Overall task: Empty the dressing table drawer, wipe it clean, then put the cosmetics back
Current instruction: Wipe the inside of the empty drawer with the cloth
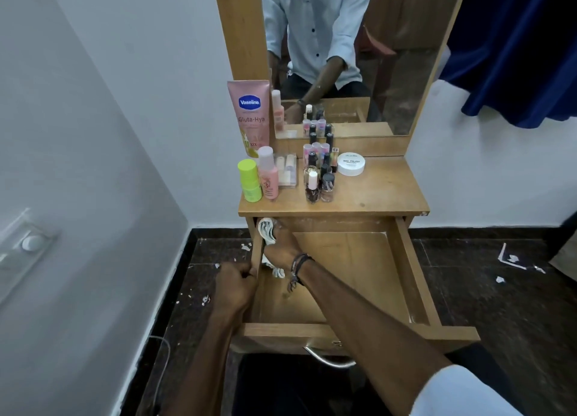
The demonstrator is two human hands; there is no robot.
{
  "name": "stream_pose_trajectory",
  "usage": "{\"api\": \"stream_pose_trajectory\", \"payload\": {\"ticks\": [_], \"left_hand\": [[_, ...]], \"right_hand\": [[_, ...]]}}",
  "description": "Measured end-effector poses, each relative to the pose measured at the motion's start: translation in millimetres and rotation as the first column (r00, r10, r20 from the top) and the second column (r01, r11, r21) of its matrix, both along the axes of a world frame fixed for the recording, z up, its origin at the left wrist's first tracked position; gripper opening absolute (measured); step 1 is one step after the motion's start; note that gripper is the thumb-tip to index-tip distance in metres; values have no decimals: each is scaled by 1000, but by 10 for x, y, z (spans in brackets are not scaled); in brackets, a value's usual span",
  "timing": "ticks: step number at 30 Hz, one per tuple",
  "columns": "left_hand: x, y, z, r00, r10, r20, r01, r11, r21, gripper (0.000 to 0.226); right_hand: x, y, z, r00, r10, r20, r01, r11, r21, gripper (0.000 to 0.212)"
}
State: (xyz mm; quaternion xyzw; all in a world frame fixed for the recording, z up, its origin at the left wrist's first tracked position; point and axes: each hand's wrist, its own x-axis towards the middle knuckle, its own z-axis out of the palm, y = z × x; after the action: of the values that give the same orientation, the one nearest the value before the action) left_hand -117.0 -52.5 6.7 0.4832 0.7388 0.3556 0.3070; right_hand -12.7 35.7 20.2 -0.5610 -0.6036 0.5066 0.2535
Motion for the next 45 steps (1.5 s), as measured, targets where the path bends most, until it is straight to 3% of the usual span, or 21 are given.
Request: {"api": "stream_pose_trajectory", "payload": {"ticks": [2,5,8,13,16,18,22,24,26,28,29,31,32,33,35,37,41,43,45], "left_hand": [[7,11,-2,1000,-9,-18,9,1000,9,24],[24,11,11,999,2,-50,-3,1000,-2,22],[56,-18,84,997,-23,-71,20,999,-41,16],[105,-105,172,994,-62,-93,56,996,-74,13],[111,-134,169,994,-62,-85,56,996,-70,17],[105,-145,164,993,-70,-98,62,995,-76,23],[114,-148,175,991,-75,-114,66,994,-83,22],[124,-156,191,989,-78,-125,67,994,-86,25],[123,-158,203,988,-80,-134,68,994,-87,27],[125,-164,221,987,-78,-140,66,994,-89,31],[129,-168,231,986,-77,-145,64,994,-89,34],[130,-175,247,986,-82,-142,70,993,-91,38],[127,-171,247,987,-82,-140,71,994,-87,38],[124,-171,250,987,-79,-140,69,994,-81,37],[124,-174,255,988,-79,-134,67,994,-87,30],[124,-174,251,989,-74,-126,63,994,-88,23],[138,-173,240,993,-70,-94,63,995,-75,18],[134,-167,230,994,-71,-86,64,995,-78,17],[132,-165,222,993,-73,-88,66,995,-78,16]], "right_hand": [[84,-64,-76,994,86,70,-83,995,-50,16],[193,-142,-243,972,190,135,-179,980,-89,26],[285,-282,-227,937,321,141,-308,945,-108,10],[239,-373,-297,945,287,156,-286,958,-29,17],[173,-348,-195,928,267,260,-303,947,107,16],[131,-230,-169,860,268,434,-376,908,185,24],[67,-118,-281,623,278,731,-532,836,135,79],[52,-108,-352,551,251,795,-568,812,137,78],[60,-123,-349,559,185,808,-543,819,187,75],[111,-111,-313,687,83,721,-396,876,276,55],[142,-117,-263,790,-1,613,-231,926,300,40],[178,-121,-130,917,-252,311,191,958,214,9],[199,-103,-104,908,-397,135,390,917,78,2],[206,-87,-82,855,-518,-9,515,853,-82,6],[244,-50,-93,692,-694,-200,604,708,-366,33],[351,-35,-110,544,-773,-328,585,629,-511,16],[764,-56,13,514,-805,-296,619,587,-522,8],[919,-55,99,375,-888,-268,724,461,-514,9],[1018,-59,176,171,-945,-278,790,300,-534,21]]}}
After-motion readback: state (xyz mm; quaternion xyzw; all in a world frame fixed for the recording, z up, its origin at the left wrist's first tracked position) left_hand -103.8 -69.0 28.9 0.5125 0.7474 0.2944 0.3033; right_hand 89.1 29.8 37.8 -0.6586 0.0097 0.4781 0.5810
